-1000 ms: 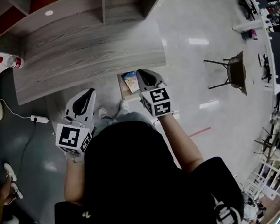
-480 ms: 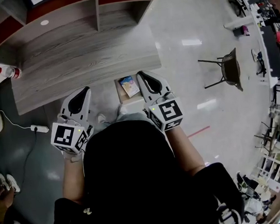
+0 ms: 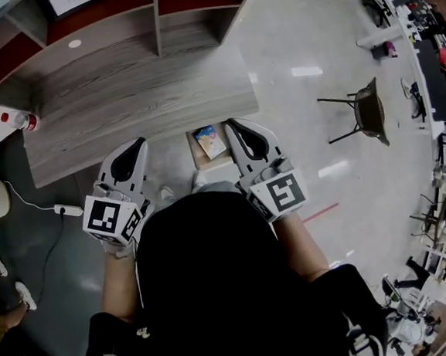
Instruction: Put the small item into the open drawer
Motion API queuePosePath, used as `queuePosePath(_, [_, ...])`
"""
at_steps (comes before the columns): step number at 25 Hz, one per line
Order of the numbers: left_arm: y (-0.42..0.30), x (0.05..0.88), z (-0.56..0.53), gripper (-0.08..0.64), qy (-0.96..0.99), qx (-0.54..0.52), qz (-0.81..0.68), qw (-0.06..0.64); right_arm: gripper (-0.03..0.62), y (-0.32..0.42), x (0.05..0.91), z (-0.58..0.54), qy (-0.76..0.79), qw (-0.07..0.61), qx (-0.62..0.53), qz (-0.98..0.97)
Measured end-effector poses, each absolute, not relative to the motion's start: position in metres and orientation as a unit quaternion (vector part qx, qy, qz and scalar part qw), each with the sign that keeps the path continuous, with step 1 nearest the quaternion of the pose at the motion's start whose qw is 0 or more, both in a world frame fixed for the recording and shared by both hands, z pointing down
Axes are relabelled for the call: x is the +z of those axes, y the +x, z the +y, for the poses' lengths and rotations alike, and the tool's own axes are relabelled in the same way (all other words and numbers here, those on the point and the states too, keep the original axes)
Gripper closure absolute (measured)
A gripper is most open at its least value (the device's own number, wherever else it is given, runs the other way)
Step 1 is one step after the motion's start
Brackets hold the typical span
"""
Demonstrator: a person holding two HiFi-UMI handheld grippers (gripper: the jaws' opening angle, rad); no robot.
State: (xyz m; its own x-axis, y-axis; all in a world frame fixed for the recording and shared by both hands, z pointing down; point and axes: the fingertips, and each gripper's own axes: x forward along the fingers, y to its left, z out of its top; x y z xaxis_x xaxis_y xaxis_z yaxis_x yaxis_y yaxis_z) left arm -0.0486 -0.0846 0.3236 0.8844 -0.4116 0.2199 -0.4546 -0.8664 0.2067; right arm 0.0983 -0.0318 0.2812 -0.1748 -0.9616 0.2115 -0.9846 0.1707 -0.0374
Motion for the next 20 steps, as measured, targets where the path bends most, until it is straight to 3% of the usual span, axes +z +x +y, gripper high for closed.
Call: queuePosePath(20, [-0.049,0.311,-0.068,0.558,0.965,0.078,-0.219,0.118,0.573,0.095,0.276,-0.01,0.636,0.063,0.076,-0.765])
